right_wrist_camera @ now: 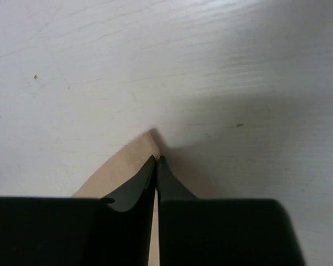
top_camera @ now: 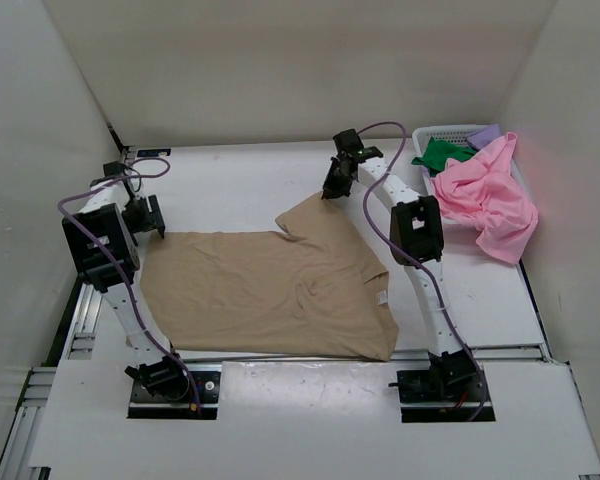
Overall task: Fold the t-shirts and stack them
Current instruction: Grap the side of the flattened tshirt furthest away from the robot with both arms
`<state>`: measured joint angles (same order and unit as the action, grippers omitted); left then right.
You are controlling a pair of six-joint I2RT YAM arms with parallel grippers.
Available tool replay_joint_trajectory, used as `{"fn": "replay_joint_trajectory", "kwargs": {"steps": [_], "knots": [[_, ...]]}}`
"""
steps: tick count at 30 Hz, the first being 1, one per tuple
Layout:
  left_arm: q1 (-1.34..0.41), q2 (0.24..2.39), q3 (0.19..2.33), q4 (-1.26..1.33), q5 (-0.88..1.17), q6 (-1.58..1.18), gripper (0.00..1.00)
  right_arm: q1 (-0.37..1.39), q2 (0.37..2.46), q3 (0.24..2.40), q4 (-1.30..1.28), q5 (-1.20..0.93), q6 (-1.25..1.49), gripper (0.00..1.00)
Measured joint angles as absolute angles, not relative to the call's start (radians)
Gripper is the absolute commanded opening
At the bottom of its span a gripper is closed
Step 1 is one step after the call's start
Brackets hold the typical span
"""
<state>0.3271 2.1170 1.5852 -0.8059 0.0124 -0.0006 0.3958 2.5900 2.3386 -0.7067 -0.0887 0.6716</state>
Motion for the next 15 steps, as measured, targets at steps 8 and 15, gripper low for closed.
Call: {"fn": "replay_joint_trajectory", "kwargs": {"steps": [8, 15], "knots": [[0.332, 2.117, 1.582, -0.799, 0.066, 0.001, 0.22, 0.381, 2.516, 2.202, -0.678, -0.115, 0.668, 0.00], [0.332, 2.107, 1.568, -0.793, 0.105, 0.000, 0.10, 0.379, 2.387, 2.002, -0.677, -0.185, 0.615, 0.00]]}}
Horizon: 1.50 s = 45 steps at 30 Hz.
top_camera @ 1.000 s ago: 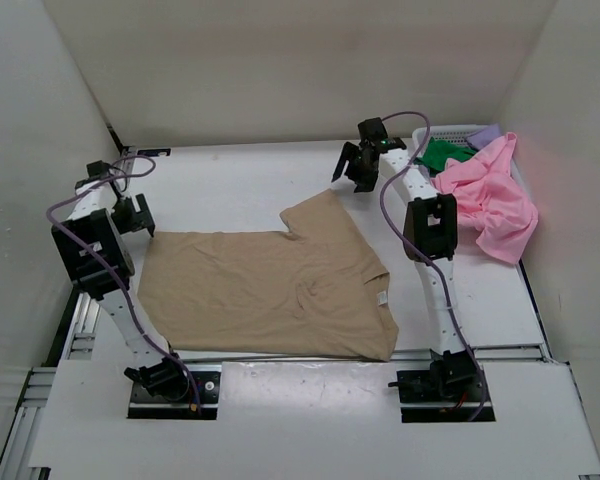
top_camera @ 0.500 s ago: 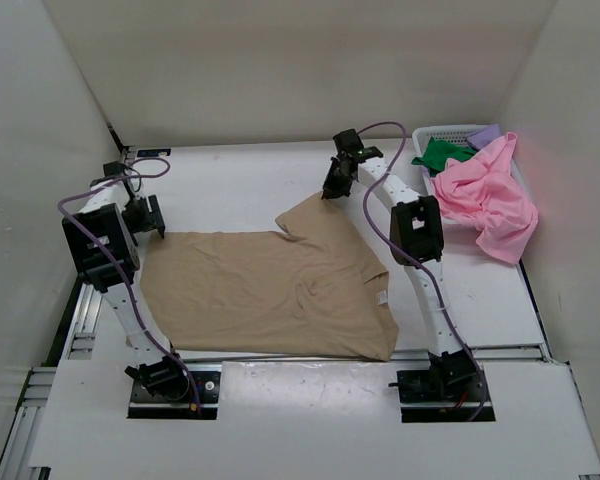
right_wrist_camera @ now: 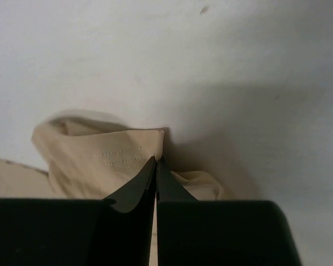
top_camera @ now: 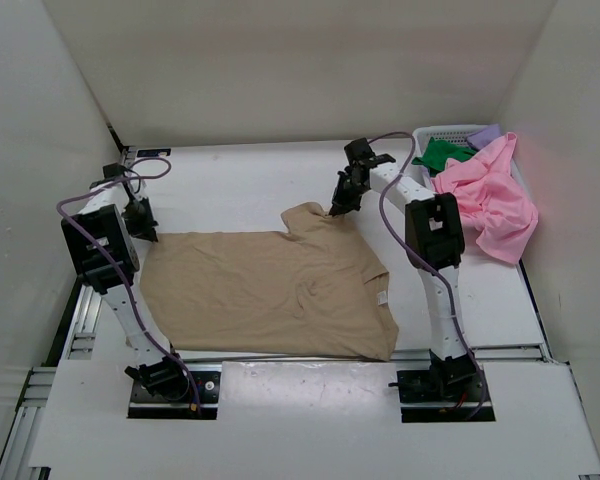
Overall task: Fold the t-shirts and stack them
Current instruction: Grap the side of the flattened tshirt furthest away from the robot with both arms, then fold the other side of the tshirt into a rectangle
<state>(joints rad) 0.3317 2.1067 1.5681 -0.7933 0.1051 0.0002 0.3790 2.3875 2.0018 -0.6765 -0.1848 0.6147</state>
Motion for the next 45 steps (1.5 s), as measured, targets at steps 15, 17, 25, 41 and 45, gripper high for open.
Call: {"fn": "replay_joint_trajectory", "kwargs": {"steps": [15, 17, 25, 41, 45], "knots": [[0.308, 1.751, 1.323, -0.776, 0.047, 0.000, 0.10, 0.379, 1.951, 1.603, -0.628, -0.341, 0.577, 0.00], [0.300, 1.678, 1.269, -0.771, 0.026, 0.000, 0.10, 0.379, 1.861, 1.496, -0.632, -0.335, 0.569, 0.00], [0.294, 1.486, 1.030, -0.765, -0.055, 0.000, 0.10, 0.379, 1.394, 1.053, -0.656, -0.271, 0.559, 0.00], [0.335, 1.438, 0.938, -0.726, -0.148, 0.000, 0.10, 0.369, 1.116, 0.678, -0.588, -0.216, 0.651, 0.00], [0.335, 1.424, 0.908, -0.722, -0.150, 0.001, 0.10, 0.374, 1.115, 0.638, -0.572, -0.215, 0.672, 0.00]]}}
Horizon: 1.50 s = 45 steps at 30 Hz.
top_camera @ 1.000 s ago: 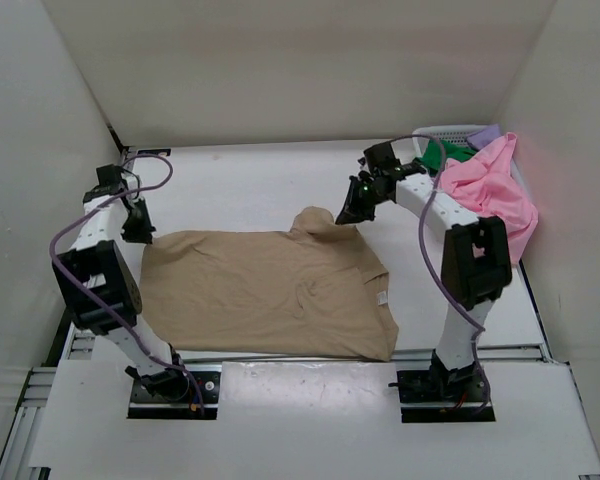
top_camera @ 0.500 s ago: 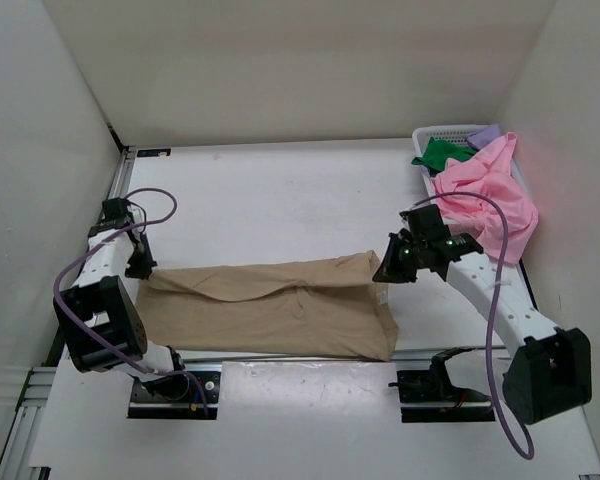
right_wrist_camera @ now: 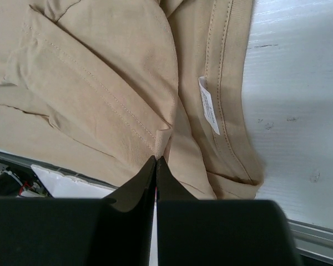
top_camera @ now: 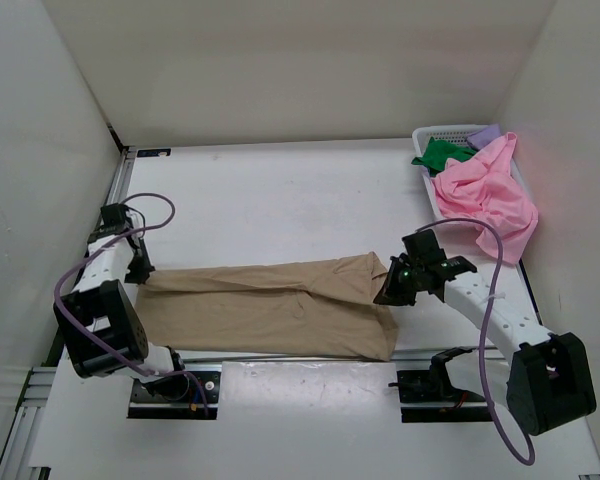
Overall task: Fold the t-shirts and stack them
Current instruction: Fold the other side of the tshirt into a rectangle
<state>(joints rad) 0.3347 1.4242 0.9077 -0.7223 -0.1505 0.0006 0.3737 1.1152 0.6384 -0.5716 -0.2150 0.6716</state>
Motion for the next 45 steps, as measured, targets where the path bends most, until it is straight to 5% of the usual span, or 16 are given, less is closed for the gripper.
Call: {"fn": "replay_joint_trajectory", "kwargs": {"steps": [13, 16, 19, 24, 33, 45], "knots": [[0.408, 1.324, 0.815, -0.717, -0.154, 0.001, 0.31, 0.382, 1.120, 0.559, -0.519, -0.211, 0.677, 0.00], [0.416, 1.302, 0.785, -0.716, -0.148, 0.006, 0.65, 0.382, 1.121, 0.559, -0.508, -0.212, 0.677, 0.00], [0.440, 1.254, 0.762, -0.727, -0.133, 0.003, 0.73, 0.382, 1.128, 0.558, -0.494, -0.212, 0.674, 0.00], [0.458, 1.169, 0.805, -0.772, -0.115, -0.001, 0.73, 0.382, 1.147, 0.558, -0.488, -0.213, 0.673, 0.00], [-0.080, 1.330, 0.986, -0.732, -0.130, -0.001, 0.68, 0.382, 1.155, 0.558, -0.481, -0.216, 0.670, 0.00], [-0.337, 1.460, 0.813, -0.722, -0.193, 0.001, 0.64, 0.382, 1.156, 0.556, -0.474, -0.208, 0.659, 0.00]]}}
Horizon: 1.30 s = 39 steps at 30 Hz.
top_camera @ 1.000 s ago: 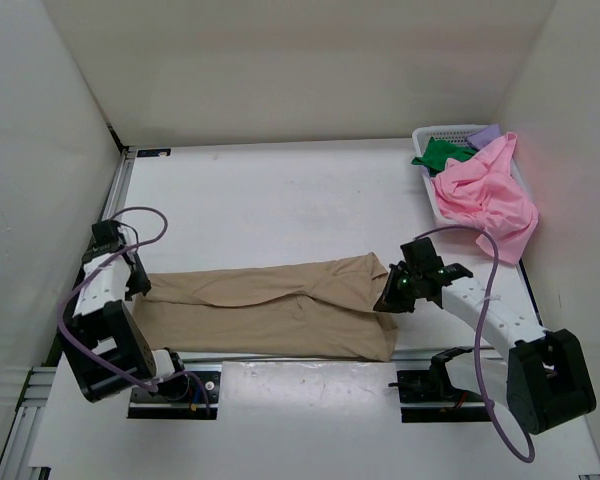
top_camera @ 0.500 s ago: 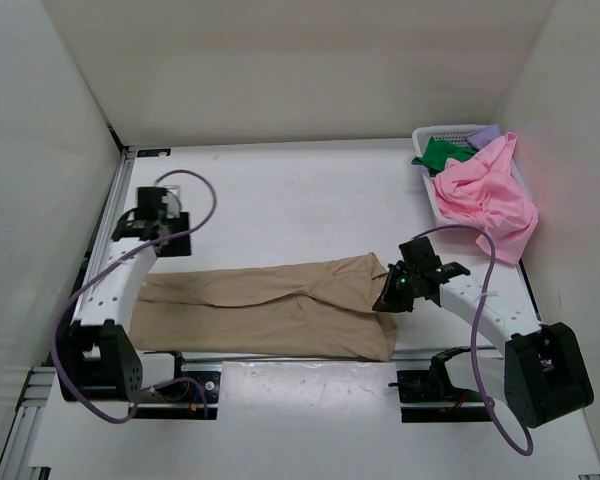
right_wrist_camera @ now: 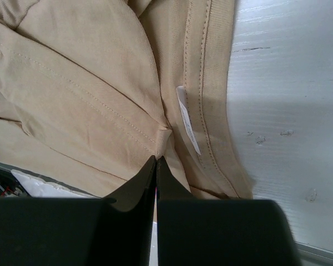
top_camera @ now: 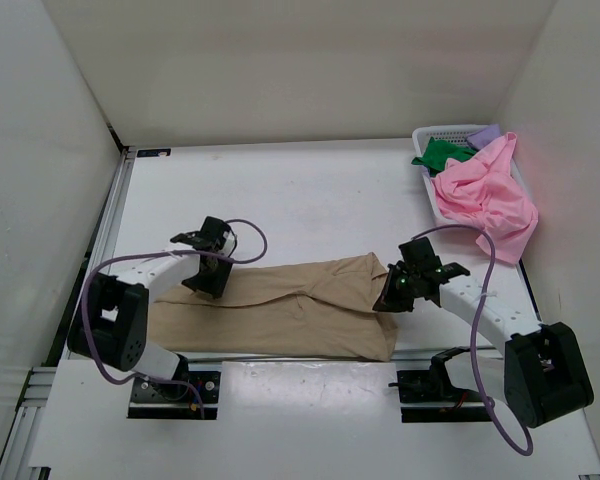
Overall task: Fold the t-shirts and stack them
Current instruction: Fold the other side of the tshirt into a rectangle
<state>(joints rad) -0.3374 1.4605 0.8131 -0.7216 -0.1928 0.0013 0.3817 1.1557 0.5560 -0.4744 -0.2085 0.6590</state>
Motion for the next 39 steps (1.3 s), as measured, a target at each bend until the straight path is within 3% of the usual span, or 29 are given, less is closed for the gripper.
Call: {"fn": "replay_joint_trajectory", "kwargs": {"steps": [7, 13, 21, 26, 29, 32, 34, 39], "knots": [[-0.360, 1.353, 0.670, -0.648, -0.321, -0.001, 0.64, 0.382, 1.152, 0.531, -0.468, -0.204, 0.655, 0.00], [-0.362, 1.211, 0.560, -0.621, -0.424, -0.001, 0.70, 0.376, 1.137, 0.511, -0.467, -0.204, 0.655, 0.00], [-0.278, 1.108, 0.480, -0.637, -0.504, 0.001, 0.70, 0.373, 1.137, 0.506, -0.467, -0.213, 0.651, 0.00], [-0.216, 1.065, 0.440, -0.612, -0.513, 0.000, 0.58, 0.373, 1.137, 0.506, -0.465, -0.220, 0.647, 0.00], [-0.150, 1.037, 0.424, -0.610, -0.500, 0.001, 0.57, 0.373, 1.137, 0.506, -0.463, -0.225, 0.646, 0.00], [-0.072, 0.978, 0.437, -0.704, -0.422, 0.004, 0.76, 0.373, 1.137, 0.506, -0.464, -0.231, 0.643, 0.00], [-0.032, 0.921, 0.486, -0.831, -0.321, 0.001, 0.94, 0.372, 1.137, 0.506, -0.467, -0.233, 0.638, 0.00], [-0.022, 0.785, 0.642, -0.971, -0.162, 0.000, 0.94, 0.373, 1.142, 0.506, -0.464, -0.272, 0.607, 0.23]]}}
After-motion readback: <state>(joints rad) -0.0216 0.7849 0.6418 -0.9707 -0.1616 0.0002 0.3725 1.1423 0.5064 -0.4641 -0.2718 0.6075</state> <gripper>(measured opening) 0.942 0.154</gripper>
